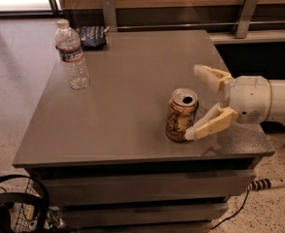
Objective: Move orange can near blue chip bag
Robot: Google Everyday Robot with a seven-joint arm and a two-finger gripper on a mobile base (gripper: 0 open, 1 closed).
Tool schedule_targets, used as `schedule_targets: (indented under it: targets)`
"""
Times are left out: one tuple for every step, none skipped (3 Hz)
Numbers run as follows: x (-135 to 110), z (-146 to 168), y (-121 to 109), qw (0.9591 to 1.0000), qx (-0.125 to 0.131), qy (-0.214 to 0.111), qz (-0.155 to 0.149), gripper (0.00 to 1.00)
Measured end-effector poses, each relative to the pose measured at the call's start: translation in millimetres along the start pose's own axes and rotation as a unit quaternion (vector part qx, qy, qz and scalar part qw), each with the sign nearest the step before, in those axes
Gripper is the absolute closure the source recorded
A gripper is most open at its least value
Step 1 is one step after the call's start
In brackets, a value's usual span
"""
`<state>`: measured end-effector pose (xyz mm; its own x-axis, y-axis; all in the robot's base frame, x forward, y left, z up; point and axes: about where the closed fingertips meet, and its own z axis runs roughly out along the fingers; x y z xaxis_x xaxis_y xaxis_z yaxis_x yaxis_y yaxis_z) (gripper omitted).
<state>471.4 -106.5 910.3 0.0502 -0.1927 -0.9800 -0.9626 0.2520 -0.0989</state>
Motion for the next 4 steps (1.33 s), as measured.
schedule_targets:
  targets:
    - [8.9,8.1,-0.2,0.9998,-0.003,-0.017,0.009,0.0]
    - [19.1,11.8,1.7,0.9996,-0.003,-0.022,0.019,0.02]
    - [30.2,8.8,3.9,0.9994,0.007,-0.02,0.027,0.25]
    - [27.6,11.8,4.9,0.9995,0.004,-0.02,0.025,0.56]
